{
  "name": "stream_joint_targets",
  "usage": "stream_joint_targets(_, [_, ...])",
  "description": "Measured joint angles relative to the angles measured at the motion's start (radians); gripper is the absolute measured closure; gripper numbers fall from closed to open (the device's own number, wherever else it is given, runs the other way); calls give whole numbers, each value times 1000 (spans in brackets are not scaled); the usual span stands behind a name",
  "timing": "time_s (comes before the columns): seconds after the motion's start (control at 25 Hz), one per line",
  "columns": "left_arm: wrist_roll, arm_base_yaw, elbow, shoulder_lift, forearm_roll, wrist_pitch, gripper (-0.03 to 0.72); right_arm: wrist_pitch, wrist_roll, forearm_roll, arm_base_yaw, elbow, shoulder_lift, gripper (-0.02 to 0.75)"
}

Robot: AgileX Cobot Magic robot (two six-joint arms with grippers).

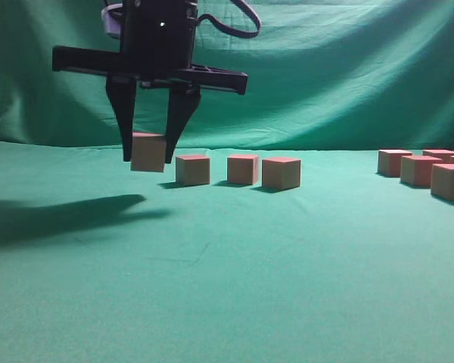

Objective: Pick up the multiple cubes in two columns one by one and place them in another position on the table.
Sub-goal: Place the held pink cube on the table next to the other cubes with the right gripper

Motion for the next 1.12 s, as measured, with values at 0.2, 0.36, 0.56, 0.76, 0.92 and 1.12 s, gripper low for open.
stream_joint_targets(0.2, [0, 0, 0, 0, 0, 0, 688, -2, 60, -63, 6, -13, 28, 471])
stream_joint_targets(0.36, [0, 0, 0, 0, 0, 0, 688, -2, 89, -83, 6, -17, 32, 471])
stream_joint_targets(0.56, [0, 0, 0, 0, 0, 0, 688, -4, 106, -85, 6, -20, 56, 471])
stream_joint_targets(0.76, [0, 0, 0, 0, 0, 0, 688, -5, 107, -89, 6, -21, 68, 471])
stream_joint_targets(0.92, [0, 0, 0, 0, 0, 0, 688, -6, 105, -89, 6, -22, 71, 471])
stream_joint_targets(1.12, [0, 0, 0, 0, 0, 0, 688, -15, 105, -86, 8, -22, 83, 333])
